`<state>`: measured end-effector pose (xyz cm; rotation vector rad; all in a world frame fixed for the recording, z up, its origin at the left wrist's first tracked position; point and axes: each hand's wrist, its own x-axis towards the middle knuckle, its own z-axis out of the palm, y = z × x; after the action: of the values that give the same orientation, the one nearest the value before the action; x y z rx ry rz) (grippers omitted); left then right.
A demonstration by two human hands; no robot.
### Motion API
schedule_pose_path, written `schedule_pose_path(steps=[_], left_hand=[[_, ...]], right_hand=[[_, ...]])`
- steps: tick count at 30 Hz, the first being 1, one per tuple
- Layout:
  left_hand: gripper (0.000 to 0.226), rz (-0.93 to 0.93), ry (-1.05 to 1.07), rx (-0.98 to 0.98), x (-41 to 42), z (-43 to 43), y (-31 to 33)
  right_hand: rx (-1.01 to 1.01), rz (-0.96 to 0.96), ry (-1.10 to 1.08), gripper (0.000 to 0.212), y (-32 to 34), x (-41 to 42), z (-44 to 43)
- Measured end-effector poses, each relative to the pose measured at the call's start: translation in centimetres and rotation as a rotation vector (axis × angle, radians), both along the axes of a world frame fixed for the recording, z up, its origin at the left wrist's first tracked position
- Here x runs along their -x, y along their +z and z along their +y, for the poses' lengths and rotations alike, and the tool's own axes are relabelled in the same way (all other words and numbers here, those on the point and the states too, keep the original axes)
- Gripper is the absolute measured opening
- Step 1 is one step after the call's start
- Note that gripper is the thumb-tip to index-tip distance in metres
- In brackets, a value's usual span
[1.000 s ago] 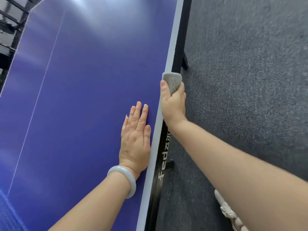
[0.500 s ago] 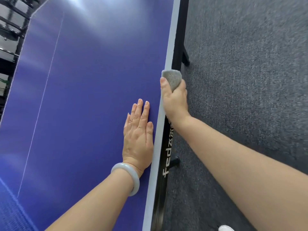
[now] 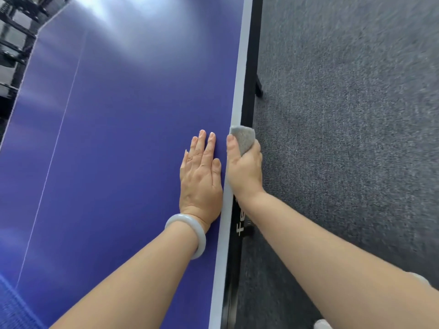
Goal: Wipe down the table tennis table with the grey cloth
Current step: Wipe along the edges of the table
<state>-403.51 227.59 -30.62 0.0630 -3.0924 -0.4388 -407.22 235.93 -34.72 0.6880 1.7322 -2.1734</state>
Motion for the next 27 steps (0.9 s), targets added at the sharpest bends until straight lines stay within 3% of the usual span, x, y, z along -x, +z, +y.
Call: schedule_pose_path(steps=[7,11,18,27], left_hand=[[0.051,0.021,0.001,0.004,0.1,-0.1,-0.1],[0.048,0.037,0.004,-0.028,-0.1,-0.1,-0.3],[0.047,0.13,0.118,-0.278,-2.4,-0.1,0.8],[0.054,-0.063,-0.135,0.063,-16.0,-3.4,0.9]], right_hand=[[-0.025,0.003,0.09,0.085,1.2,-13.6,-1.2],[-0.09,0.025,0.154,0.07,0.9,-14.0,-0.9],[-0.109,0.045,0.2,0.073,0.9,-13.5,-0.7],[-0.076,0.03,0.198,0.071,1.1,-13.6,-0.5]])
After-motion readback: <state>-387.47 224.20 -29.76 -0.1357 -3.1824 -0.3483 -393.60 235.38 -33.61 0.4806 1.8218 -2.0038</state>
